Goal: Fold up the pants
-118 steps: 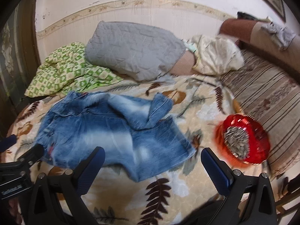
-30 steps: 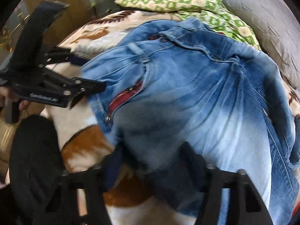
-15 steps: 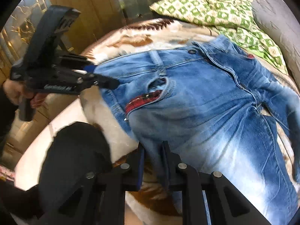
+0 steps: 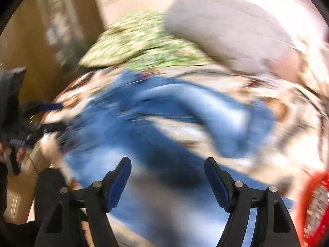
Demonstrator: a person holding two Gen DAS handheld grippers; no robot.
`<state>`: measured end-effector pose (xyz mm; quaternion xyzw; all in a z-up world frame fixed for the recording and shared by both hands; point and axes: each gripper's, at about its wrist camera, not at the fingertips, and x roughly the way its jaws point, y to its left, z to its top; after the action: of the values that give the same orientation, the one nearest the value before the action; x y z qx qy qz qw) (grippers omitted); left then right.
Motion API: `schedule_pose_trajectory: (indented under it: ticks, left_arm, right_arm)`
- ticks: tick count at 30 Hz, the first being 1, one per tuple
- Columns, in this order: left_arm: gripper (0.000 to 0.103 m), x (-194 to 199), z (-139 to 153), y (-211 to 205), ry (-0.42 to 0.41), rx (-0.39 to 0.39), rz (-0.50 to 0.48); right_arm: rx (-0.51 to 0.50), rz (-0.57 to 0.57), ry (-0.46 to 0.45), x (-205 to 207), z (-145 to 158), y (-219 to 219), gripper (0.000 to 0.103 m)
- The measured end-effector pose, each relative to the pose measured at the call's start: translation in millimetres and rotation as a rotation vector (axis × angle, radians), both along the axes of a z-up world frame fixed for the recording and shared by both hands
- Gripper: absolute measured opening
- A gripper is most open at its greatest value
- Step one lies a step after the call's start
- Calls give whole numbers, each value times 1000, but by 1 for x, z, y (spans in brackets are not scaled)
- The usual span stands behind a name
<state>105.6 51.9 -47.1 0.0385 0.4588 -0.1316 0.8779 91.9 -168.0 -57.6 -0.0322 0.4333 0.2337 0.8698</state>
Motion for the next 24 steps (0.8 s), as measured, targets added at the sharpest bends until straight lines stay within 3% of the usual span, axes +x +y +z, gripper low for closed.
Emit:
schedule_pose_trajectory:
  ticks: [5, 10, 15, 19, 20, 21, 22, 23, 24]
  left_arm:
    - [89, 32, -22, -65, 68, -45, -58]
    - [89, 83, -57, -116, 152, -62, -13]
    - [89, 121, -88, -141, 197, -63, 107]
    - [89, 132, -103, -147, 225, -73, 143]
    - [89, 133, -107, -148, 227, -84, 141]
    - [88, 134, -107, -148, 211, -100, 133]
    - [65, 134, -107, -148, 197, -112, 120]
    - [12, 135, -108, -149, 202, -125, 94]
    - [9, 136, -110, -152, 244, -146, 59]
  right_arm:
    - [-56, -126, -18, 28, 2, -83, 77]
    - [-53, -147, 17, 87, -13, -134, 77]
    - [4, -111, 49, 141, -35, -144, 77]
    - [57, -57, 72, 178, -53, -132, 77]
    - [54, -45, 87, 185, -59, -128, 73]
    - [46, -20, 117, 192, -67, -122, 62]
    - [29, 1, 149, 196, -75, -116, 15]
    - [0, 7, 177, 199, -80, -111, 10]
    - [-27, 15, 174, 196, -81, -108, 10]
